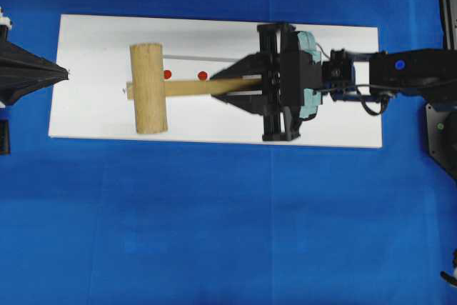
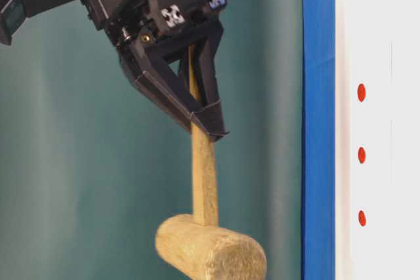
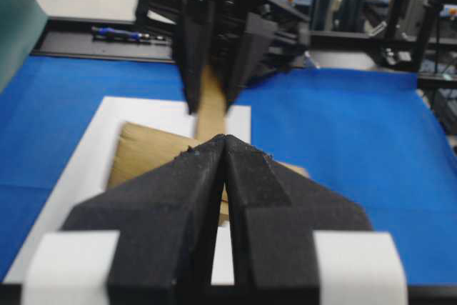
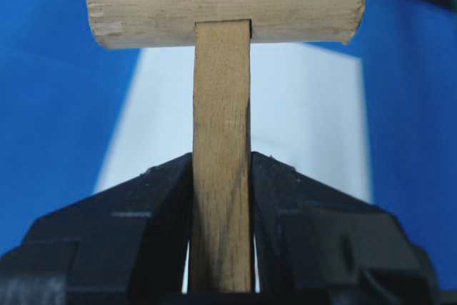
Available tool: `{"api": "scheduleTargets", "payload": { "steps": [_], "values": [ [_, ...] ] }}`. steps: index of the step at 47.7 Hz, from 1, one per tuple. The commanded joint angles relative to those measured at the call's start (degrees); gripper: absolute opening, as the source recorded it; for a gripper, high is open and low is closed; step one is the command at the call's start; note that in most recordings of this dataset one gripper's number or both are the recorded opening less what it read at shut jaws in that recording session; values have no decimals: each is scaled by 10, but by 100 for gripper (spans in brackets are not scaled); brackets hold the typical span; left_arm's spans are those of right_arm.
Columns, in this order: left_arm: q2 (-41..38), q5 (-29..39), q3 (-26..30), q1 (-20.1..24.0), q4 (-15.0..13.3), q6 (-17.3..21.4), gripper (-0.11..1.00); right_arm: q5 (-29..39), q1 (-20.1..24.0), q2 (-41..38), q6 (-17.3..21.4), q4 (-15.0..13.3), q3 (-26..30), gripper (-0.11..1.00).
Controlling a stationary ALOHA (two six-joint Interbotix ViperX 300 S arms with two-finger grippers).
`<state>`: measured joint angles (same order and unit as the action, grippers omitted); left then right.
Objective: Hit the mark with a hammer.
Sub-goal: 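Lift the mallet with the right gripper and carry it over the board, then reach the left gripper to the mallet head and grasp it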
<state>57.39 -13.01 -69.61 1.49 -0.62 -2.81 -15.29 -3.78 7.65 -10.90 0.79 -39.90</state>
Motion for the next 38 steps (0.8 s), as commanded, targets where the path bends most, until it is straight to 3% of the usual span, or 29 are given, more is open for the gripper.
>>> {"api": "scheduleTargets", "payload": {
  "steps": [1,9,19,30,38],
  "values": [
    [-4,-5,5,2,-1,-10,0,-26,-4,18,-50,-4,19,9],
    [-4,-4,6,2,-1,-20,0,-59,-5,18,-193,-1,18,9],
    [-4,-4,6,2,-1,-20,0,-107,-6,19,-318,7,16,9],
    [-4,-3,5,2,-1,-21,0,-136,-5,21,-397,28,13,9],
    [-5,-3,5,2,-1,-21,0,-136,-5,20,-407,44,13,9]
  ]
}}
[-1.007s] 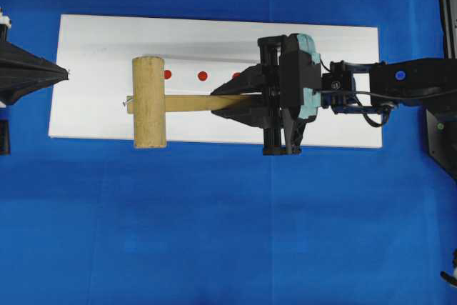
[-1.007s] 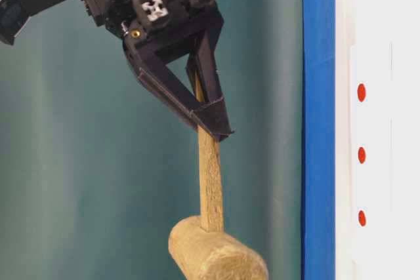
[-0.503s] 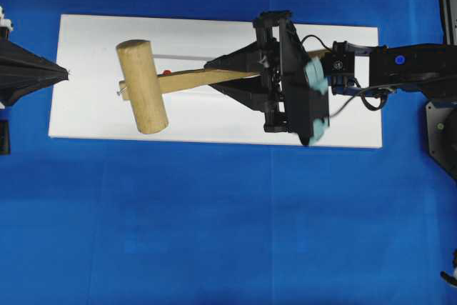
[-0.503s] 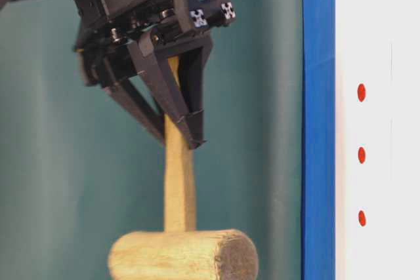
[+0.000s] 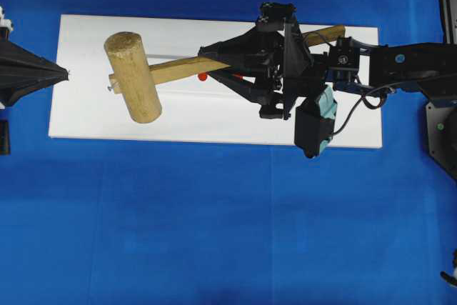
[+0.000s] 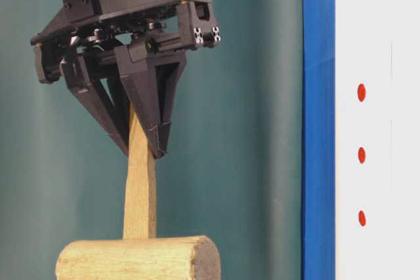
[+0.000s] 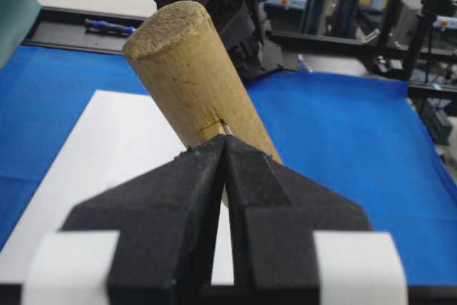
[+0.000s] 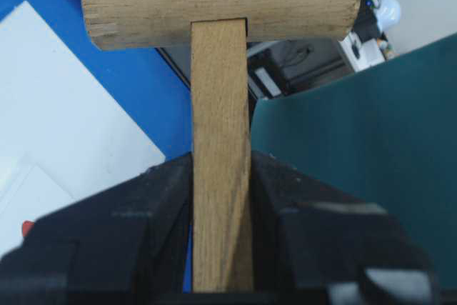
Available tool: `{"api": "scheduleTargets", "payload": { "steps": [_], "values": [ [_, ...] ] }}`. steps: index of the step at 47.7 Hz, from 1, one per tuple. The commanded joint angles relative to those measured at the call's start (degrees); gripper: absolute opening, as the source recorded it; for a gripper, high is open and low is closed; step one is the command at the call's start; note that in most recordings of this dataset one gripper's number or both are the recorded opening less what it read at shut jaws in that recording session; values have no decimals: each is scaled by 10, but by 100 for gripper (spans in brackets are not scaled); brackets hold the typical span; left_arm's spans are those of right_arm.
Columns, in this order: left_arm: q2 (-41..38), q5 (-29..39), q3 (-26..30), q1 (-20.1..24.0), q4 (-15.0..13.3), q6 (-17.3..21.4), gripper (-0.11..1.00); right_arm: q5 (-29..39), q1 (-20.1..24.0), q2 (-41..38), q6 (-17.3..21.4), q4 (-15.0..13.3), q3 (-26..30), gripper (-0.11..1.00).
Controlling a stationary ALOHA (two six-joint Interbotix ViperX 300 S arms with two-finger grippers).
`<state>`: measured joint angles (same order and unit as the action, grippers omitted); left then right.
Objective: Hit the mark with a hammer.
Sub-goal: 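Reach the left gripper to the mallet head and grasp it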
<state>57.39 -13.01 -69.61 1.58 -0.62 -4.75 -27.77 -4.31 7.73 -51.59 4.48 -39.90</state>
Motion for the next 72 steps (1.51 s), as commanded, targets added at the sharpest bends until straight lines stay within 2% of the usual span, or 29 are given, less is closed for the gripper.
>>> {"api": "scheduleTargets", "payload": {
  "steps": [1,14,23,27,35,40,48,55,72],
  "values": [
    [-6,-3,5,1,-1,-2,0,-11,0,19,0,7,13,9],
    [-7,-3,5,1,-2,-6,0,-14,0,19,0,8,13,9],
    [-9,-2,5,1,-2,-41,4,-13,0,19,-1,7,13,9],
    [-11,-2,4,1,-3,-52,23,-13,0,20,-1,8,14,9],
    [-18,-2,4,1,-2,-73,74,-12,0,19,-1,7,14,9],
    [-21,-3,4,1,-3,-76,92,-11,0,19,-1,8,14,9],
    [-24,-10,4,4,-3,-77,93,-11,0,19,-1,8,15,9],
    [-54,-45,10,17,-3,-80,93,-11,-1,20,-1,7,15,9],
    [-219,-130,82,25,-3,-80,93,-4,0,19,-1,8,14,9]
  ]
}}
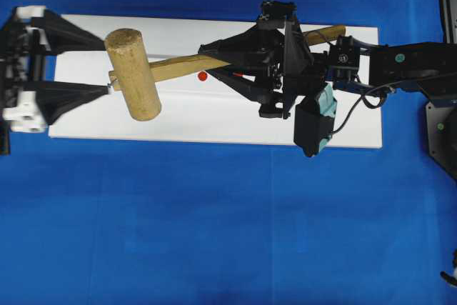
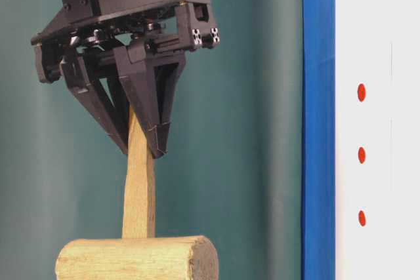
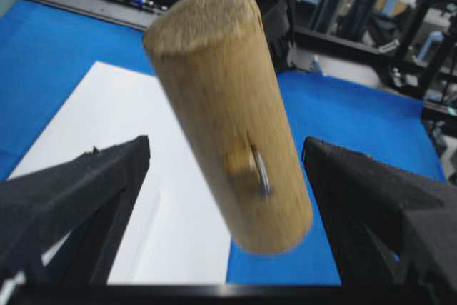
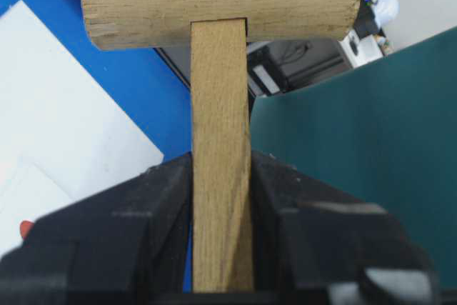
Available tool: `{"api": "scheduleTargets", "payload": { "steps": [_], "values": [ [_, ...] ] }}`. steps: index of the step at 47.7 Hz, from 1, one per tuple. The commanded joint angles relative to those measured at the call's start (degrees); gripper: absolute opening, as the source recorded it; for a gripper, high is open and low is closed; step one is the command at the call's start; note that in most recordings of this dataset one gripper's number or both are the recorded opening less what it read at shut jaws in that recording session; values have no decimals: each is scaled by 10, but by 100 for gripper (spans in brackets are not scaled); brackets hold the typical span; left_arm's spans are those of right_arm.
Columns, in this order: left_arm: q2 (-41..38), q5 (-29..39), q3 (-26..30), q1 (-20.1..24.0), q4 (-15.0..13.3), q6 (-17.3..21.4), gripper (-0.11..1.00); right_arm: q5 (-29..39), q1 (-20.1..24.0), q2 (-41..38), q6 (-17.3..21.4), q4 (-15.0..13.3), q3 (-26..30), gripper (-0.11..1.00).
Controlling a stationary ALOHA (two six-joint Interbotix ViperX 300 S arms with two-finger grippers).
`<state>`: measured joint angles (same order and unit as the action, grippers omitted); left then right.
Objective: Hit the mark with a hammer.
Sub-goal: 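Reach the left gripper to the mallet head and grasp it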
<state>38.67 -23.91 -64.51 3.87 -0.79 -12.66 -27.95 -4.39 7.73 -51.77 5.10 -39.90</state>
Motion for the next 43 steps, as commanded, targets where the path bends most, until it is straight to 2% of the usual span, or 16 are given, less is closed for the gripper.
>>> {"api": "scheduleTargets", "payload": {
  "steps": [1,18,32,37,40,43],
  "values": [
    [-39,-26,34,2,-1,-1,93,-1,1,20,1,1,14,9],
    [-136,-41,97,2,-1,-15,94,11,-1,20,0,1,15,9],
    [-154,-22,108,2,-1,-16,91,8,-2,20,0,1,17,9],
    [-155,-18,109,2,0,-16,86,7,-2,20,0,1,17,9],
    [-155,-10,109,2,0,-16,78,8,-2,20,0,1,17,9],
    [-156,1,110,1,0,-15,63,7,-2,20,0,1,17,9]
  ]
}}
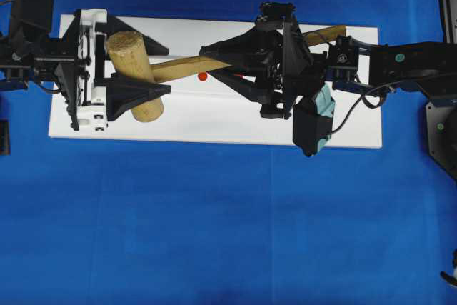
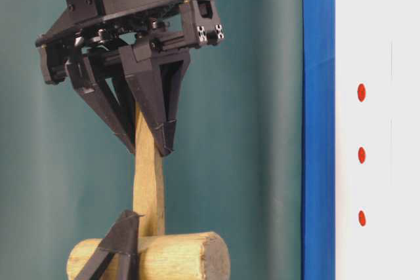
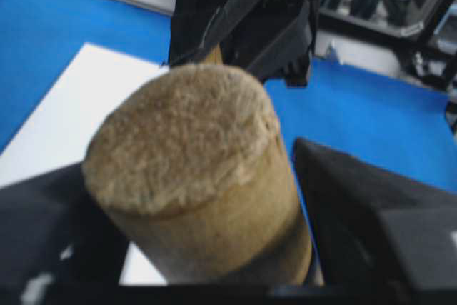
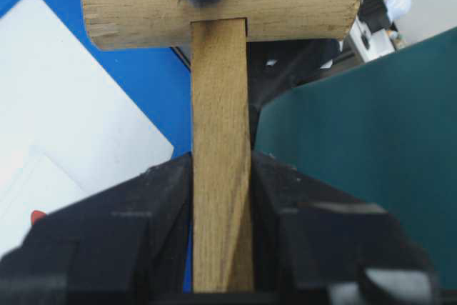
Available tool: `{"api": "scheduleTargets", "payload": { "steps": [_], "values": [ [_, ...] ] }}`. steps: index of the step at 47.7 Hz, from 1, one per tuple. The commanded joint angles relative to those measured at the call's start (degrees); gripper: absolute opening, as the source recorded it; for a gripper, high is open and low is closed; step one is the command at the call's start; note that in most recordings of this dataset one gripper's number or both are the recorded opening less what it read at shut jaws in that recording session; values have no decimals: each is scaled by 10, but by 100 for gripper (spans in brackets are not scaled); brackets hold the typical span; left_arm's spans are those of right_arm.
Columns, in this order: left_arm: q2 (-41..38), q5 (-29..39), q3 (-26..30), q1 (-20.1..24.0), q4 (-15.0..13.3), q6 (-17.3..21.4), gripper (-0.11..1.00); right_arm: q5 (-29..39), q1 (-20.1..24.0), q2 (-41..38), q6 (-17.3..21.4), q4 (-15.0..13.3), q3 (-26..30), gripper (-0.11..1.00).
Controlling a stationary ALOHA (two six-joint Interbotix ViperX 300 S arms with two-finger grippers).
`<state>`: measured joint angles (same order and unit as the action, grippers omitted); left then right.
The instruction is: Hit the mark with a hammer.
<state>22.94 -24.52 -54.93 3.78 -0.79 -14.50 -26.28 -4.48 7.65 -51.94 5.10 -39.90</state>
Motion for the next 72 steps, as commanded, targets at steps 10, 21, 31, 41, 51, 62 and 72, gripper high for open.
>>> {"api": "scheduleTargets", "payload": {
  "steps": [10,21,31,41,51,62,72],
  "values": [
    [2,11,14,-4,0,7,47,-10,-1,21,5,2,18,9],
    [5,11,12,-4,0,8,47,-3,-1,21,6,2,20,9],
    [6,11,11,-4,0,10,47,4,-3,21,7,4,21,10],
    [6,11,11,-4,0,14,44,13,-3,21,8,18,20,56],
    [7,11,11,-4,1,21,44,31,-1,33,9,29,11,98],
    [7,11,11,-4,3,54,44,83,-3,50,22,99,7,96],
    [12,14,9,-9,3,117,44,156,-18,54,63,219,20,95]
  ]
}}
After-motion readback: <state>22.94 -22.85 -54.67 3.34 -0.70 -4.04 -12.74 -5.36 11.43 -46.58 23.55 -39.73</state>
